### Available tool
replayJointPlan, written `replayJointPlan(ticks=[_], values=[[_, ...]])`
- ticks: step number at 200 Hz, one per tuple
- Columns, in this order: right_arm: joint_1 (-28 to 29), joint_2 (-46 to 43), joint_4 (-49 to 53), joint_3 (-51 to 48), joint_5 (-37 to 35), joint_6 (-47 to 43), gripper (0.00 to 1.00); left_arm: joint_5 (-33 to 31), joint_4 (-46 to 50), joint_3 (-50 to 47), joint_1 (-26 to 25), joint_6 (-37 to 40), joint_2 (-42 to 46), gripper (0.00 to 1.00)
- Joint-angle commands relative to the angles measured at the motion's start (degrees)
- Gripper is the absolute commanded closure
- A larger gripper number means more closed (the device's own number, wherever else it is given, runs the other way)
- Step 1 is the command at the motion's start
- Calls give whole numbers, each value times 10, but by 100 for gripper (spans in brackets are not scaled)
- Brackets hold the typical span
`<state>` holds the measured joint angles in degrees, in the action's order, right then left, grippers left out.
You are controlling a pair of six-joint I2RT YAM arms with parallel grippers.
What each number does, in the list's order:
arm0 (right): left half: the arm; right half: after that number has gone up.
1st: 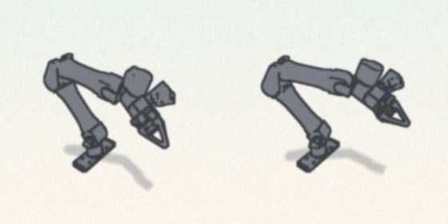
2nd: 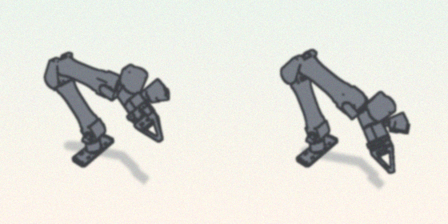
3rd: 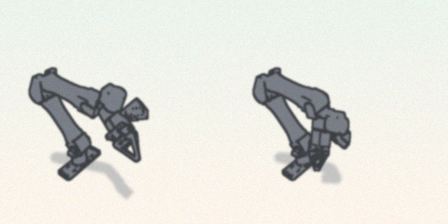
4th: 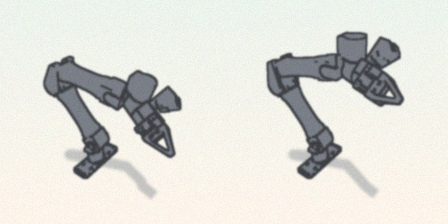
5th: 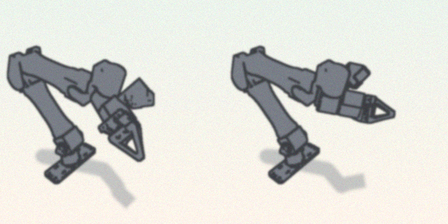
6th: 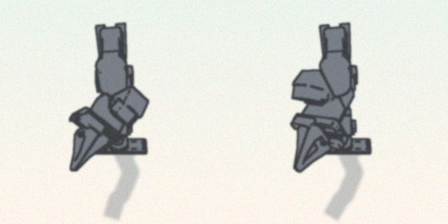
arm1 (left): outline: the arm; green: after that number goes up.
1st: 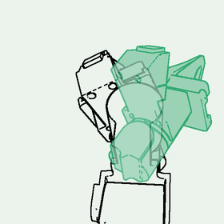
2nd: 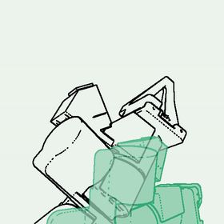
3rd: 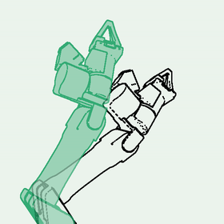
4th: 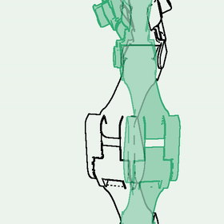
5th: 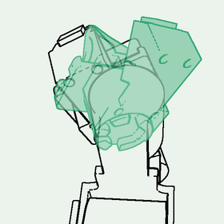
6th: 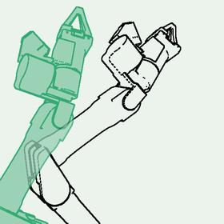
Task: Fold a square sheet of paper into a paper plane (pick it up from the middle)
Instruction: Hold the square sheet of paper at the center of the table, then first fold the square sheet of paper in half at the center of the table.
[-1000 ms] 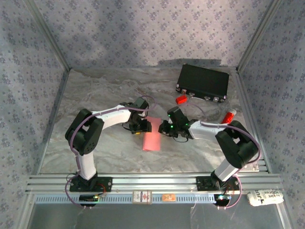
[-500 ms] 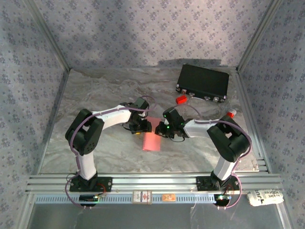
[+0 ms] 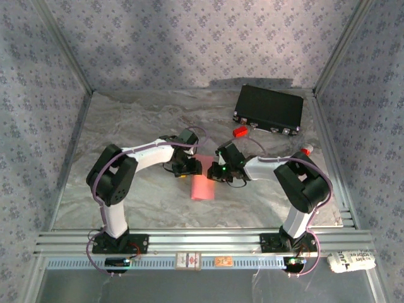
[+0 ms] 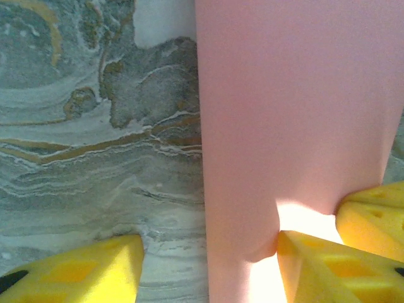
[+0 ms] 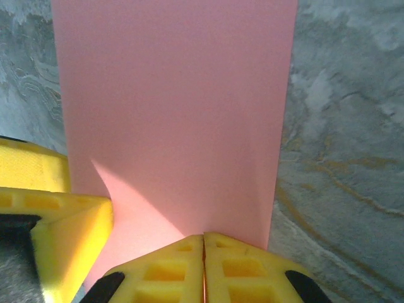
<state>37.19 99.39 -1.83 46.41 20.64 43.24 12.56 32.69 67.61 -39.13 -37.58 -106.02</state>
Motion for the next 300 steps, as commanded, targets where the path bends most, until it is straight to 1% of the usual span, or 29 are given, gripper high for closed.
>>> replayJointPlan(ticks=[1, 9, 12, 33, 51, 55, 72, 93, 100, 114, 133, 168, 226, 276, 300], values=[[-18, 25, 115, 7, -18, -67, 91, 6, -67, -4, -5, -12, 30, 39], [-23, 27, 123, 10, -15, -68, 91, 5, -71, -8, -3, -18, 46, 39], [-25, 28, 124, 12, -11, -87, 91, 6, -72, -9, -2, -20, 52, 39], [-33, 31, 147, 28, 1, -123, 91, 15, -95, -30, 6, -33, 96, 38], [-36, 36, 186, 47, -11, -153, 91, 40, -139, -57, 14, -42, 128, 44], [-39, 38, 190, 50, -9, -156, 91, 49, -153, -66, 16, -46, 133, 46], [-45, 41, 181, 48, 1, -151, 91, 100, -229, -102, 26, -69, 147, 66], [-46, 41, 163, 38, 10, -135, 91, 164, -331, -138, 30, -106, 142, 87], [-47, 41, 158, 35, 10, -131, 91, 182, -356, -145, 31, -115, 136, 92], [-47, 40, 152, 30, 10, -124, 91, 210, -396, -154, 31, -135, 121, 100], [-48, 41, 148, 26, 7, -119, 91, 224, -417, -162, 30, -149, 101, 100], [-49, 40, 152, 25, 3, -118, 91, 250, -430, -167, 30, -156, 63, 100], [-50, 40, 154, 24, 0, -117, 91, 217, -415, -197, 30, -148, 33, 100], [-49, 44, 147, 19, -1, -111, 92, 160, -371, -225, 33, -104, 21, 100], [-48, 44, 148, 17, -4, -110, 92, 149, -372, -241, 34, -96, 15, 100]])
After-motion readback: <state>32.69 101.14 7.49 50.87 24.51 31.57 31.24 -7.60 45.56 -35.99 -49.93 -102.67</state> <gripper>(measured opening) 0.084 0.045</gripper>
